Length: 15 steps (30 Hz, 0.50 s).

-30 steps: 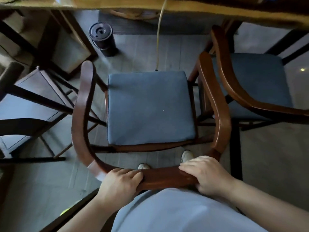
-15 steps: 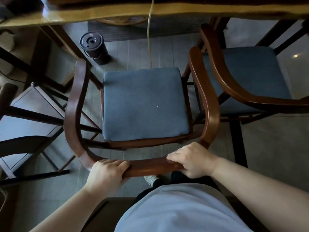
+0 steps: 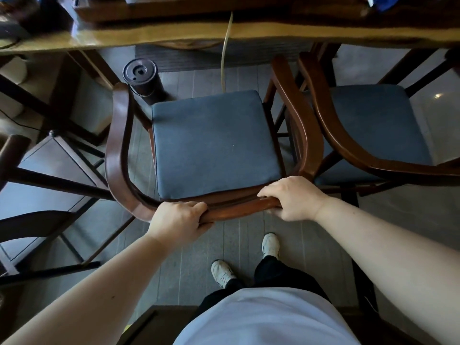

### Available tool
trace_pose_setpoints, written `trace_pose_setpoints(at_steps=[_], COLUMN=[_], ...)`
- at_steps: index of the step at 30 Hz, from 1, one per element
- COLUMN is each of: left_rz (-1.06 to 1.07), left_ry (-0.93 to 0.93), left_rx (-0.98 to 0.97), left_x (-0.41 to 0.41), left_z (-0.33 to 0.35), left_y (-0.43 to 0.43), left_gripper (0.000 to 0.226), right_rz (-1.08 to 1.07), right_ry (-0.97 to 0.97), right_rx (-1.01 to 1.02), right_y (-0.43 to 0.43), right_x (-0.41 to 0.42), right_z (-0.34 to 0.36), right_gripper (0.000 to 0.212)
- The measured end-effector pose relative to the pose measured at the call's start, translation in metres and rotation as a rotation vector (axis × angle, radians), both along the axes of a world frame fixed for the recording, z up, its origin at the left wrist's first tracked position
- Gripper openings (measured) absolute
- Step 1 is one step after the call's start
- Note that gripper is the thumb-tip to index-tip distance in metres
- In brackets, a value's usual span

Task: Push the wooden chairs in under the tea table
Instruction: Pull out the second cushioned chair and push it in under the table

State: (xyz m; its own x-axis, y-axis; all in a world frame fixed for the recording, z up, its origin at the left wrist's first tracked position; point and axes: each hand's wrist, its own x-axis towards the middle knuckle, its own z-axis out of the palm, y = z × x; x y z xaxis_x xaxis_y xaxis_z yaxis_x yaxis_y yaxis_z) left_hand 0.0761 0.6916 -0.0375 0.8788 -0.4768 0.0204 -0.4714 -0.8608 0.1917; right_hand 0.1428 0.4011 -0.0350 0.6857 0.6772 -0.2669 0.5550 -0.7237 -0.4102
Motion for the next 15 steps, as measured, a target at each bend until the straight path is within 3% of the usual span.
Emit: trace_pose_setpoints(at_steps=[15], left_rz=[-0.097], left_ry=[-0.028], left_rx=[0.014], left_x=[0.007], left_z=[-0.011], left_y=[0.01], left_gripper=[0.034], right_rz=[-0.13], right_ry=[-0.004], right_rx=[-0.03], right_y=[0.011], right_x=[-0.01], right_z=[0.008], right_gripper=[0.027])
